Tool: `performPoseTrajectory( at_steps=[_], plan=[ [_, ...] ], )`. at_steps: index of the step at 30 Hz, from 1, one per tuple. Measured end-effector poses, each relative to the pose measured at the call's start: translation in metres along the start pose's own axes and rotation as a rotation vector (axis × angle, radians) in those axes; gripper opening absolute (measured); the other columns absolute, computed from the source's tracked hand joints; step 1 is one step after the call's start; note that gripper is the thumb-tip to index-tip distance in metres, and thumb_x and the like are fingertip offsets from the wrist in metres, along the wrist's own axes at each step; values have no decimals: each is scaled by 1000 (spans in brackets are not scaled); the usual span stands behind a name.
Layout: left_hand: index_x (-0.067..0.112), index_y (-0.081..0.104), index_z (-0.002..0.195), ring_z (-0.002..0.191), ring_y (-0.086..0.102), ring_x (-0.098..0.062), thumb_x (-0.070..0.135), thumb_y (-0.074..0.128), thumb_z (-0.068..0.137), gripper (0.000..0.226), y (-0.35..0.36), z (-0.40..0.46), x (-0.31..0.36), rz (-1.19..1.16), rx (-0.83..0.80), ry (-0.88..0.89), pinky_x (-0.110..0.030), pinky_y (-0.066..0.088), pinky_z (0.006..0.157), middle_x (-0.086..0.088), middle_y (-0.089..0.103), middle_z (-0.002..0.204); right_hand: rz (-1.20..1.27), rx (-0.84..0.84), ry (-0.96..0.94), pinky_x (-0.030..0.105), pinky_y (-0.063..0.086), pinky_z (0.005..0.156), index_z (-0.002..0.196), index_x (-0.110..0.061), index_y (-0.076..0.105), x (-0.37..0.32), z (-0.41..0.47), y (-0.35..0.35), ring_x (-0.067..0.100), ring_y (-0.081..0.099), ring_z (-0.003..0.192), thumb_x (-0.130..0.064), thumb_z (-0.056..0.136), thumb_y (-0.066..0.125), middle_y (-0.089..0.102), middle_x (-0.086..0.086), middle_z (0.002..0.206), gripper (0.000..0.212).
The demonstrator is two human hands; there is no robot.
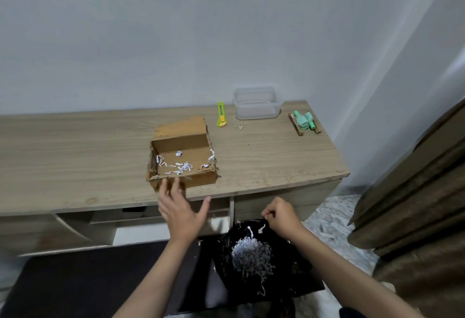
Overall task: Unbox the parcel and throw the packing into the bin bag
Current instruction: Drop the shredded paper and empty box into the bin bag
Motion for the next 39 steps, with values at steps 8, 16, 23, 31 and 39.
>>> performPoseTrajectory(
  at_steps=[8, 16, 23, 31, 39],
  plan=[
    [24, 21, 144, 140, 11, -41, 84, 50, 54, 112, -12, 52, -26, 34, -17, -170, -67, 12, 108, -17, 3, 154, 224, 275, -98, 23, 45, 59, 64, -17, 66, -42, 23, -17, 7, 51, 58, -16, 76, 71, 57, -7, 63, 13],
    [31, 24, 138, 139, 13, -46, 82, 58, 54, 104, -4, 87, -36, 70, 81, -340, -64, 11, 109, -25, 2, 153, 289, 366, -171, -1, 39, 68, 89, -11, 70, -68, 101, -39, 2, 56, 67, -13, 79, 67, 61, 1, 87, 11],
    [33, 16, 144, 137, 22, -46, 78, 55, 60, 102, 1, 92, -35, 138, 140, -372, -62, 16, 109, -25, 3, 154, 116, 311, -161, 37, 46, 95, 115, -14, 61, -88, 202, -48, 29, 53, 111, -20, 80, 62, 58, 9, 114, 36],
    [39, 11, 147, 139, 18, -43, 85, 44, 58, 105, 0, 94, -34, 147, 136, -365, -61, 15, 110, -24, 2, 155, -55, 284, -146, 42, 37, 94, 110, -16, 64, -92, 243, -35, 33, 45, 111, -22, 87, 55, 55, 8, 114, 26],
    [39, 12, 146, 140, 17, -43, 78, 52, 62, 100, -1, 92, -34, 113, 151, -344, -60, 16, 110, -25, 4, 154, 3, 196, -306, 45, 49, 86, 90, -7, 70, -68, 190, -37, 34, 60, 93, -9, 83, 57, 63, 14, 92, 15]
  ],
)
Point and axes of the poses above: each hand's wrist, its own z-axis towards the middle knuckle, its own y-axis out of the palm, x = y × z, the point moved 4 cm from there along z, towards the middle knuckle
